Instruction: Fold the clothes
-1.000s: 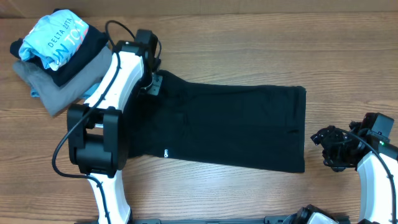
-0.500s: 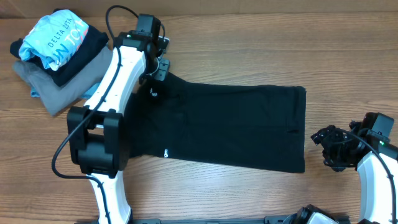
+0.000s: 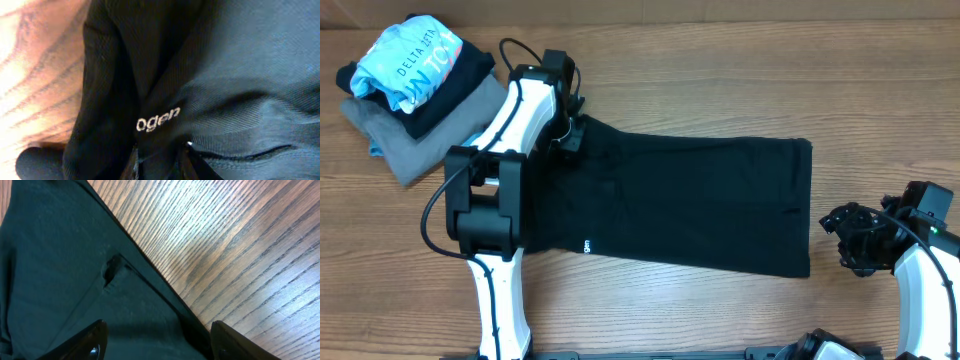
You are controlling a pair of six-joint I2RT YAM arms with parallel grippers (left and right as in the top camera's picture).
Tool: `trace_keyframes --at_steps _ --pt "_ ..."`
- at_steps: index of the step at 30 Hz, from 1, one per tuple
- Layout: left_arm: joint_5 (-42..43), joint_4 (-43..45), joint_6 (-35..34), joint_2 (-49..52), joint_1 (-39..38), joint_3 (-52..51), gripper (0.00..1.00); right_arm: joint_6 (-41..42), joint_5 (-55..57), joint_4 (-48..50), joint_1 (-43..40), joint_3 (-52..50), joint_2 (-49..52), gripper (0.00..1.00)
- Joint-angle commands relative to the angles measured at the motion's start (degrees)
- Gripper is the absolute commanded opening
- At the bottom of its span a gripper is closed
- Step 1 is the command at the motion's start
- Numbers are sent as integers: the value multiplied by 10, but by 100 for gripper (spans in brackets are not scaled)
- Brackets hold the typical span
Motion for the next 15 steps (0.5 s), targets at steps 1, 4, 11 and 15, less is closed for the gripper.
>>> trace_keyframes --at_steps 1,4,11,15 --pt "-19 -16 -10 -1 0 -2 21 -2 0 4 -2 11 -6 70" --pt "-35 -23 -10 -2 0 -2 6 -2 -1 4 -2 11 -6 70" --pt "-36 -54 -21 -2 0 61 4 -2 -1 16 -2 11 -6 70" --pt "-36 -86 -21 -2 0 130 4 -3 -20 47 -2 11 -6 68"
